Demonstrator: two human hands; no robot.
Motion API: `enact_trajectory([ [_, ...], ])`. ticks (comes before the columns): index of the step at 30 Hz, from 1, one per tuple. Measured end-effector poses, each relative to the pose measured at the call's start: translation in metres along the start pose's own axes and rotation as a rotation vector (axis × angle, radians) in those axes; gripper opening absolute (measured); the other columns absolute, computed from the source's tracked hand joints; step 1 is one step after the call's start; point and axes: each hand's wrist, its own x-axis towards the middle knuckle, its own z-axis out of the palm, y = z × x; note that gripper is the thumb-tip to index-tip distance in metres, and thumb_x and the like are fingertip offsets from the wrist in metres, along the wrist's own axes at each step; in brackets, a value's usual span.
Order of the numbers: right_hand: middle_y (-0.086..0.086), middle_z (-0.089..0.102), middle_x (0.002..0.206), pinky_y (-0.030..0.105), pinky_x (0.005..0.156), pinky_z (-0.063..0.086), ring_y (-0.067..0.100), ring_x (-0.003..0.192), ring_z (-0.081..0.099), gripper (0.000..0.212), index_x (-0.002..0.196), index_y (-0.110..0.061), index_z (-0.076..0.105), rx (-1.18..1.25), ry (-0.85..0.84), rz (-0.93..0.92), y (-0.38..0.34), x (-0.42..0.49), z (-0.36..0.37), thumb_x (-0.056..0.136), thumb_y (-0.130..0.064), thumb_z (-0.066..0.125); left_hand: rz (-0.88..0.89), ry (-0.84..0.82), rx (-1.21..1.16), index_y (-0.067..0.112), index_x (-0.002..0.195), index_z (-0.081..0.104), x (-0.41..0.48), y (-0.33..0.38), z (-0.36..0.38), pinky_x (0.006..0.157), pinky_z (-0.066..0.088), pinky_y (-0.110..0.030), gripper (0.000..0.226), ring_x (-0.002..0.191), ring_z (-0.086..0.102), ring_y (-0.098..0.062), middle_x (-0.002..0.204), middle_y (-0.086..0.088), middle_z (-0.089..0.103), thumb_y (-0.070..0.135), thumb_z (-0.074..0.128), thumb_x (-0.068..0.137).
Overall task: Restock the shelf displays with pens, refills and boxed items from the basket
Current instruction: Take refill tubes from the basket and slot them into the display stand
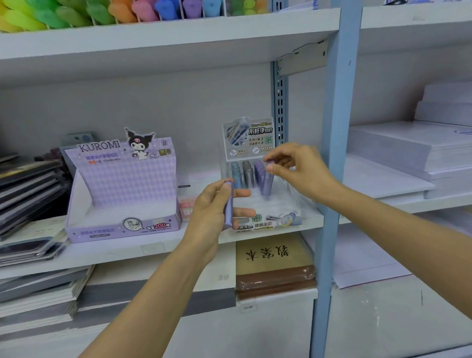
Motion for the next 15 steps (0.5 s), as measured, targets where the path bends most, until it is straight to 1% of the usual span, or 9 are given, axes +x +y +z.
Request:
enact_trajectory([
  [2,0.000,0.065,0.091,0.011,0.074,0.047,0.007,0.078,0.059,0.014,0.099,-0.011,0.072,-0.053,-0.034,-0.043,0.001,-0.002,0.003,0.085,-0.008,0.071,0.004,-0.017,0.008,0.014,0.117,0.052,-0.002,0.000,-0.001,0.038,0.039,-0.019,0.021,0.063,0.072,-0.022,0.098,0.000,0.075,0.026,0.044,0.102],
  [5,0.006,0.067,0.092,0.010,0.071,0.045,0.007,0.074,0.057,0.014,0.098,-0.007,0.073,-0.080,-0.085,-0.039,0.003,0.001,-0.004,0.084,-0.009,0.073,0.003,-0.024,0.020,0.012,0.117,0.051,-0.004,-0.001,-0.004,0.040,0.037,-0.020,0.023,0.064,0.071,-0.023,0.101,-0.003,0.075,0.028,0.047,0.101],
  [7,0.007,0.068,0.092,0.012,0.070,0.046,0.006,0.073,0.057,0.016,0.098,-0.007,0.073,-0.091,-0.133,-0.033,0.003,0.003,-0.007,0.083,-0.010,0.074,0.018,-0.019,0.046,0.016,0.115,0.053,-0.003,-0.003,-0.006,0.043,0.037,-0.021,0.021,0.063,0.068,-0.021,0.096,-0.004,0.075,0.030,0.049,0.100],
  [10,0.002,0.067,0.088,0.012,0.070,0.047,0.006,0.073,0.057,0.025,0.107,-0.011,0.070,-0.063,-0.127,-0.021,0.004,0.001,0.000,0.082,-0.010,0.075,0.028,-0.011,0.051,0.022,0.110,0.058,-0.002,-0.007,-0.007,0.048,0.039,-0.022,0.017,0.058,0.058,-0.015,0.077,-0.003,0.068,0.031,0.052,0.098],
  [11,0.001,0.065,0.086,0.011,0.070,0.047,0.005,0.072,0.056,0.028,0.108,-0.014,0.068,-0.037,-0.110,-0.014,0.005,-0.001,0.003,0.082,-0.011,0.075,0.016,-0.009,0.041,0.022,0.110,0.059,-0.001,-0.008,-0.006,0.049,0.039,-0.023,0.016,0.057,0.054,-0.014,0.074,-0.002,0.065,0.029,0.053,0.098],
  [12,-0.001,0.064,0.085,0.011,0.069,0.047,0.003,0.071,0.056,0.027,0.106,-0.016,0.066,-0.019,-0.090,-0.016,0.005,-0.002,0.005,0.081,-0.011,0.076,-0.002,-0.010,0.022,0.021,0.111,0.059,-0.001,-0.009,-0.005,0.050,0.039,-0.023,0.014,0.057,0.051,-0.013,0.072,-0.002,0.063,0.025,0.053,0.098],
  [15,-0.004,0.064,0.084,0.017,0.068,0.047,-0.001,0.071,0.055,0.017,0.090,-0.018,0.064,-0.047,-0.043,-0.050,0.011,-0.005,0.012,0.081,-0.011,0.076,-0.037,-0.018,-0.019,0.019,0.114,0.057,-0.001,-0.009,-0.004,0.052,0.040,-0.023,0.021,0.058,0.051,-0.013,0.075,-0.003,0.064,0.008,0.051,0.097],
])
